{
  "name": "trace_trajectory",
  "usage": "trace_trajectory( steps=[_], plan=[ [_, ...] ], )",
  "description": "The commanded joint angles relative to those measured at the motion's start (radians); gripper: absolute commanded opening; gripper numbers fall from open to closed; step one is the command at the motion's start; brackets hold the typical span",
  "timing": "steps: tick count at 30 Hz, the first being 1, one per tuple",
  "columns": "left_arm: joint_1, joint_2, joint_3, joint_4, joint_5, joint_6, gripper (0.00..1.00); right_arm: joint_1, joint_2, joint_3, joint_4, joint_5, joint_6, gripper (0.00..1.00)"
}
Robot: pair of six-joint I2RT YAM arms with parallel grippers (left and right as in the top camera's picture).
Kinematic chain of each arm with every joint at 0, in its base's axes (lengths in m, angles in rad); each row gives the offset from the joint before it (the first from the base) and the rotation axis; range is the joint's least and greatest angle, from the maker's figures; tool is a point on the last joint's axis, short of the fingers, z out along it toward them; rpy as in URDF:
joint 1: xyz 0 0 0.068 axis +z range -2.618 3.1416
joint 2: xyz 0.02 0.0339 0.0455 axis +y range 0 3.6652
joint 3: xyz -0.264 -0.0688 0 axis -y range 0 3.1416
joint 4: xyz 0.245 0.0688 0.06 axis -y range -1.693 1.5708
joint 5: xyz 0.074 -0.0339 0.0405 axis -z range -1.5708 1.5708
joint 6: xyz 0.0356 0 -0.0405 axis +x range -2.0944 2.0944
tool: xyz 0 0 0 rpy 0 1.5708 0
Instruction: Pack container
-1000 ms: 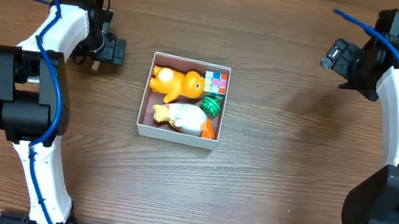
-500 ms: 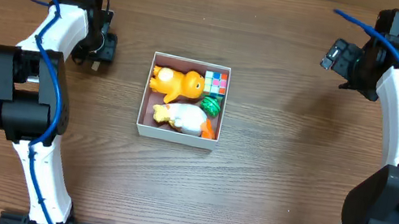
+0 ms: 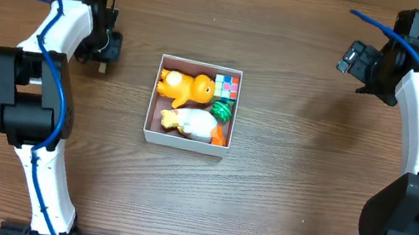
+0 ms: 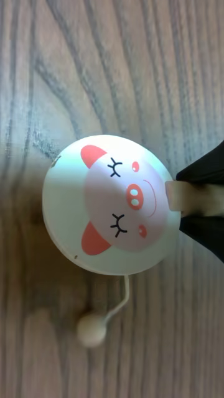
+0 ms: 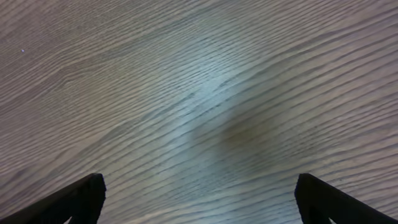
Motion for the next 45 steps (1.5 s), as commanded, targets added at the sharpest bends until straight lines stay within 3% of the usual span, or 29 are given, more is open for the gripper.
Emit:
trace_trajectory(
  steps=[1,9,16,20,24,31,37,38,39,42,45],
  plan=[
    [0.000,0.007,0.150,-0.058,-0.006,-0.002,0.07,0.000,-0.015,-0.002,0.007,0.002,0.004,1.00],
    [-0.064,0.007,0.481,-0.339,0.045,0.021,0.04,0.000,-0.015,-0.002,0.007,0.002,0.004,1.00],
    [-0.217,0.006,0.552,-0.512,0.322,0.235,0.07,0.000,-0.015,-0.002,0.007,0.002,0.004,1.00],
    [-0.286,0.006,0.552,-0.569,0.325,0.336,0.07,0.000,-0.015,-0.002,0.007,0.002,0.004,1.00],
    [-0.351,0.006,0.552,-0.617,0.328,0.422,0.13,0.000,-0.015,-0.002,0.007,0.002,0.004,1.00],
    [-0.381,0.006,0.550,-0.584,0.346,0.700,0.30,0.000,-0.015,-0.002,0.007,0.002,0.004,1.00],
    [-0.381,0.006,0.550,-0.559,0.346,0.862,0.23,0.000,-0.015,-0.002,0.007,0.002,0.004,1.00],
    [-0.381,0.006,0.550,-0.554,0.347,0.858,0.30,0.000,-0.015,-0.002,0.007,0.002,0.004,1.00],
    [-0.381,0.006,0.550,-0.547,0.347,0.858,1.00,0.000,-0.015,-0.002,0.007,0.002,0.004,1.00],
    [-0.381,0.004,0.552,-0.520,0.346,0.827,1.00,0.000,-0.015,-0.002,0.007,0.002,0.004,1.00],
    [-0.362,-0.010,0.622,-0.456,0.338,0.550,1.00,0.000,-0.015,-0.002,0.007,0.002,0.004,1.00]
  ],
)
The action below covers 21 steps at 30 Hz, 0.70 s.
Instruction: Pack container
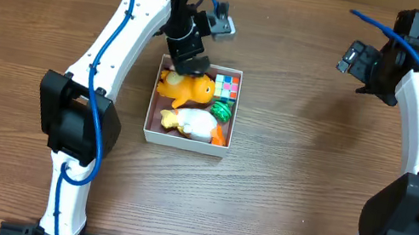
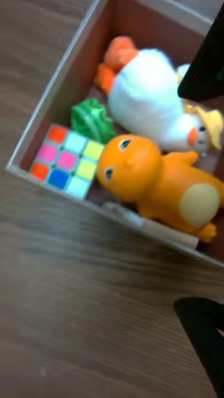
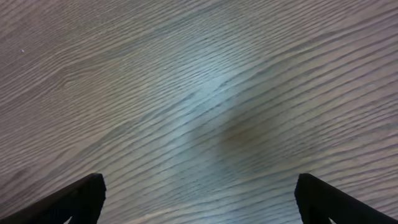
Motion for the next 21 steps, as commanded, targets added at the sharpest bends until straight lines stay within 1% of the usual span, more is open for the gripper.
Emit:
trace_trajectory(
  steps=[1,3,5,7,10,13,16,21],
  plan=[
    [0.035,-0.021,0.134,0.032,0.014,-0.266,1.00,0.000,-0.015,-0.002,0.006,0.002,0.004,1.00],
    [0.090,-0.031,0.240,0.019,-0.026,-0.304,1.00,0.000,-0.015,-0.002,0.006,0.002,0.004,1.00],
    [0.146,-0.037,0.314,-0.024,-0.098,-0.304,1.00,0.000,-0.015,-0.002,0.006,0.002,0.004,1.00],
    [0.212,-0.051,0.335,-0.092,-0.128,-0.308,1.00,0.000,-0.015,-0.002,0.006,0.002,0.004,1.00],
    [0.306,-0.057,0.335,-0.182,-0.126,-0.332,1.00,0.000,-0.015,-0.002,0.006,0.001,0.004,1.00],
    [0.384,-0.057,0.335,-0.193,-0.116,-0.398,1.00,0.000,-0.015,-0.002,0.006,0.001,0.004,1.00],
    [0.422,-0.056,0.334,-0.190,-0.116,-0.405,1.00,0.000,-0.015,-0.002,0.006,0.001,0.004,1.00],
    [0.423,-0.056,0.334,-0.190,-0.117,-0.405,1.00,0.000,-0.015,-0.002,0.006,0.001,0.004,1.00]
  ],
)
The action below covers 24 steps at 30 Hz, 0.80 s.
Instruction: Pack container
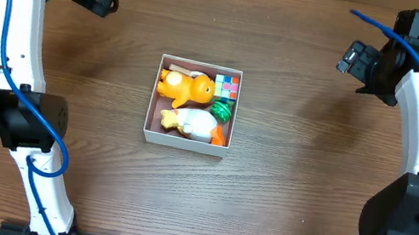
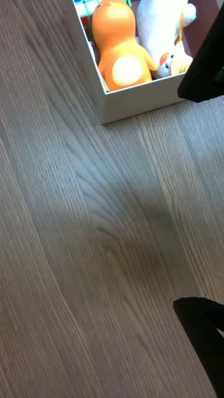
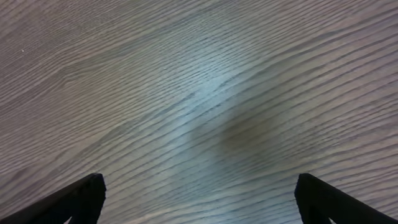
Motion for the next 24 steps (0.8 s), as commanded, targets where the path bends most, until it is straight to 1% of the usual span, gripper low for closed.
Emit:
trace_trajectory(
  steps=[1,13,14,16,18,20,22,24],
  plan=[
    [0.003,-0.032,0.021,0.001,0.005,-0.021,1.00,0.000,-0.015,-0.002,0.006,0.001,0.005,1.00],
    [0.004,-0.032,0.021,-0.022,0.006,-0.023,1.00,0.000,-0.015,-0.002,0.006,0.001,0.005,1.00],
    [0.004,-0.032,0.021,-0.021,0.016,-0.051,1.00,0.000,-0.015,-0.002,0.006,0.001,0.005,1.00],
    [-0.013,-0.043,0.021,-0.011,0.023,-0.051,1.00,0.000,-0.015,-0.002,0.006,0.002,0.005,1.00],
    [-0.056,-0.080,0.021,0.083,0.039,-0.051,1.00,0.000,-0.015,-0.002,0.006,0.002,0.005,1.00],
    [-0.122,-0.132,0.019,0.180,0.023,-0.043,1.00,0.000,-0.015,-0.002,0.006,0.001,0.005,1.00],
    [-0.188,-0.158,0.019,0.225,-0.036,-0.039,1.00,0.000,-0.015,-0.002,0.006,0.002,0.005,1.00],
    [-0.225,-0.159,0.005,0.274,-0.049,-0.039,1.00,0.000,-0.015,-0.002,0.006,0.002,0.005,1.00]
  ],
)
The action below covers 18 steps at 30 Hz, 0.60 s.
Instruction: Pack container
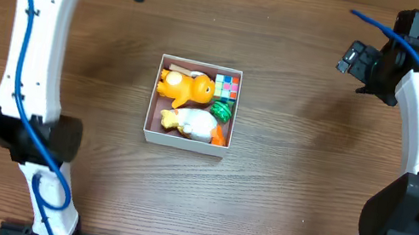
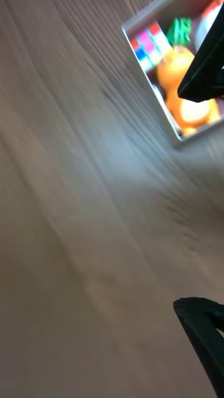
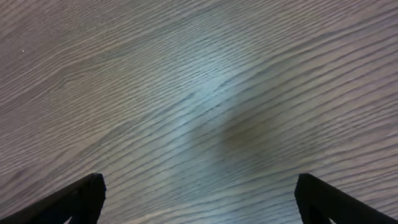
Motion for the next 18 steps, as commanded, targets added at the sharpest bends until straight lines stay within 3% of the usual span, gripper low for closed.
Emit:
trace_trajectory(
  steps=[1,3,7,10,15,18],
  plan=[
    [-0.053,-0.042,-0.028,0.076,-0.032,-0.002,1.00,0.000,-0.015,-0.002,0.006,0.001,0.004,1.00],
    [-0.072,-0.087,-0.165,0.174,-0.030,-0.011,1.00,0.000,-0.015,-0.002,0.006,0.001,0.004,1.00],
    [-0.089,-0.372,-0.641,0.500,-0.006,-0.018,1.00,0.000,-0.015,-0.002,0.006,0.001,0.004,1.00],
    [-0.083,-0.584,-0.965,0.636,-0.009,-0.144,1.00,0.000,-0.015,-0.002,0.006,0.001,0.004,1.00],
    [-0.083,-0.940,-1.638,1.232,-0.100,-0.369,1.00,0.000,-0.015,-0.002,0.006,0.001,0.004,1.00],
    [-0.083,-1.105,-1.952,1.495,-0.119,-0.384,1.00,0.000,-0.015,-0.002,0.006,0.001,0.004,1.00]
  ],
)
